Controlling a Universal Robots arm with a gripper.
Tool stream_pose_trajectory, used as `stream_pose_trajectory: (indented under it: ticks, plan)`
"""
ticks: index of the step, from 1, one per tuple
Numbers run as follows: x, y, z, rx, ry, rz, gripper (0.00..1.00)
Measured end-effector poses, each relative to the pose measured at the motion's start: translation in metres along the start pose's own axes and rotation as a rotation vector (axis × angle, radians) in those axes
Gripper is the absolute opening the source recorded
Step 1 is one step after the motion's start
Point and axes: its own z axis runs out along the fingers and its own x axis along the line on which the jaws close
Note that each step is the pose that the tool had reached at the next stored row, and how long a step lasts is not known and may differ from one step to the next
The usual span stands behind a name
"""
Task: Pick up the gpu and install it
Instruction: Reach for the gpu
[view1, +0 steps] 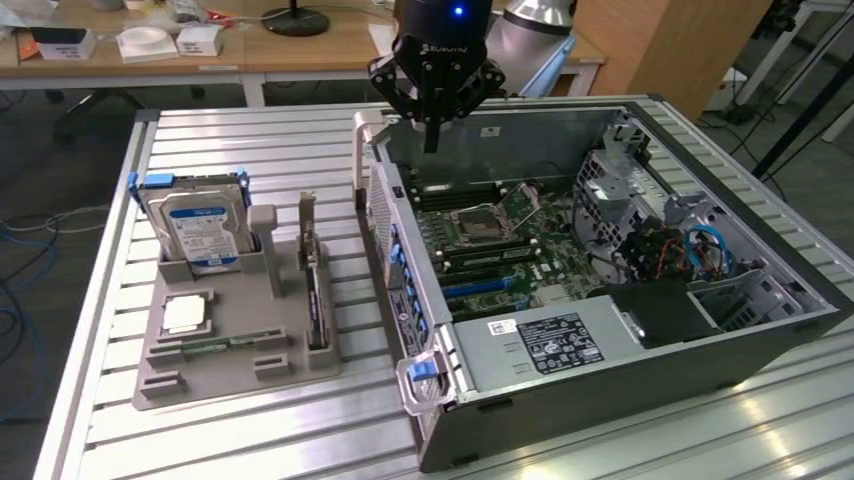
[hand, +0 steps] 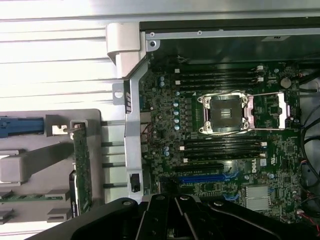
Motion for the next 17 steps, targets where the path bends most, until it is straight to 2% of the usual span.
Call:
stream_pose_trajectory:
  ticks: [17]
  plan:
    - [0.0097,-0.0008,0.0005,0.0000,0.0000,0.000,0.11]
